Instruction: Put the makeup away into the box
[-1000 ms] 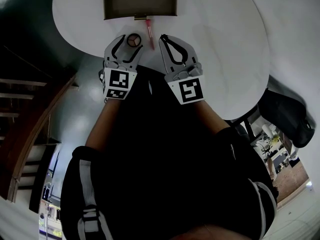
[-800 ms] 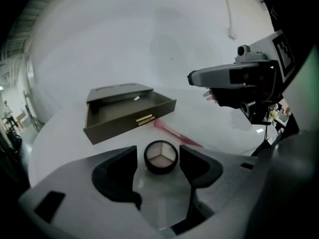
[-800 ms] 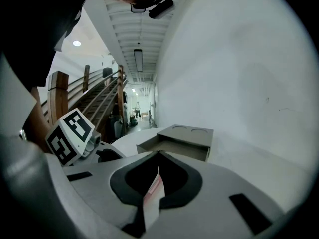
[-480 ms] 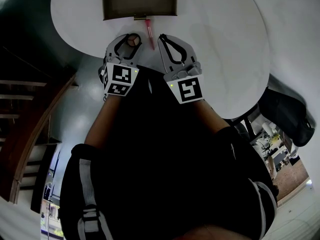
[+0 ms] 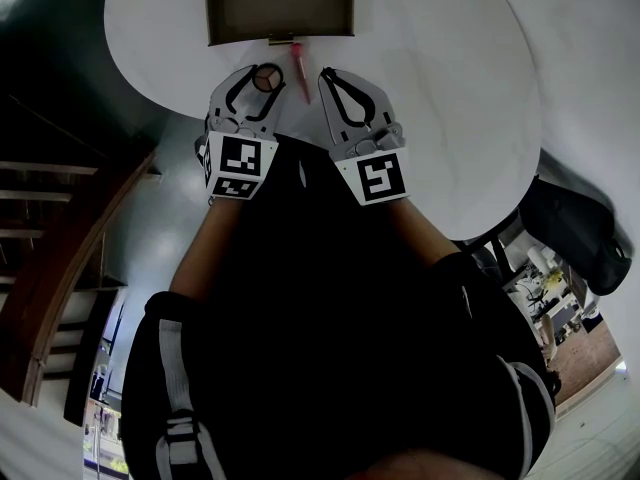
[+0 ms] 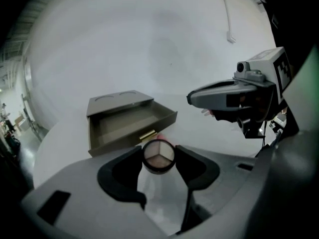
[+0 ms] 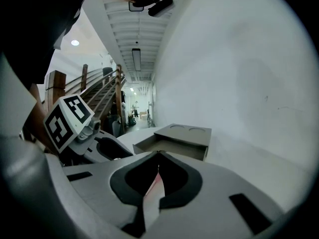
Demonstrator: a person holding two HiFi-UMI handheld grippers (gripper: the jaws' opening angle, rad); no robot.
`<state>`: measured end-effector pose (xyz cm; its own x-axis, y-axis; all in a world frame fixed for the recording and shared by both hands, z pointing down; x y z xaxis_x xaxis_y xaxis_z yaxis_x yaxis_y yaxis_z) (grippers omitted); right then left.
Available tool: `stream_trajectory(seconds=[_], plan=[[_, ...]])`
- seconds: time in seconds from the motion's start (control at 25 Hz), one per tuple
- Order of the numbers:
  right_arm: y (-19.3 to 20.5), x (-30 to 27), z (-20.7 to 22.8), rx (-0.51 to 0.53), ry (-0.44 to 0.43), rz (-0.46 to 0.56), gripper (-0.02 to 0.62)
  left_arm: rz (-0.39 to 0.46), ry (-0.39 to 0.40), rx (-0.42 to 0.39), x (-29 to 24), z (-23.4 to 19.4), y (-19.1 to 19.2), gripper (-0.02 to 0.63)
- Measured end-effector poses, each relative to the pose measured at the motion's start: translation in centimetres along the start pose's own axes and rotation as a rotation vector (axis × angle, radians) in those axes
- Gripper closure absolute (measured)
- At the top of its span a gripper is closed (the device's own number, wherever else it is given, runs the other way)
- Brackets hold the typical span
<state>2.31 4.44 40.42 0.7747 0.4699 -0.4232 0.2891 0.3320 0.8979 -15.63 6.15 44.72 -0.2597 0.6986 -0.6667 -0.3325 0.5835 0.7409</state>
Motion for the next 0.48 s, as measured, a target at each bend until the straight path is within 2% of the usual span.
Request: stream_trajectory(seconds=[0.28, 0.48], plan=[[-0.3, -0.4, 0.8, -0.008, 0.005, 0.003, 0.572, 0.082, -0.008, -0.003, 0.1, -0.8, -3.3, 0.391], [-0.5, -1.0, 1.4, -0.016, 0.009, 0.006, 0.572, 0.105, -0.003, -0.022, -0.6, -1.7, -5.1, 0.391]])
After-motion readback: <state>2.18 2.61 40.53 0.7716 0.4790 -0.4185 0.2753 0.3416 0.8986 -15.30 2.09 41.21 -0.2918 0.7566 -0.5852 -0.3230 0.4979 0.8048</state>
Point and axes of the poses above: the fingertips, and each gripper's own axes: x backward along the fingers, z to its right, y out of its underside, the point moved 10 cm from there along x, backward along the fingers, and after that the axes turned 9 degrees about -y, right-handed, at the moved point
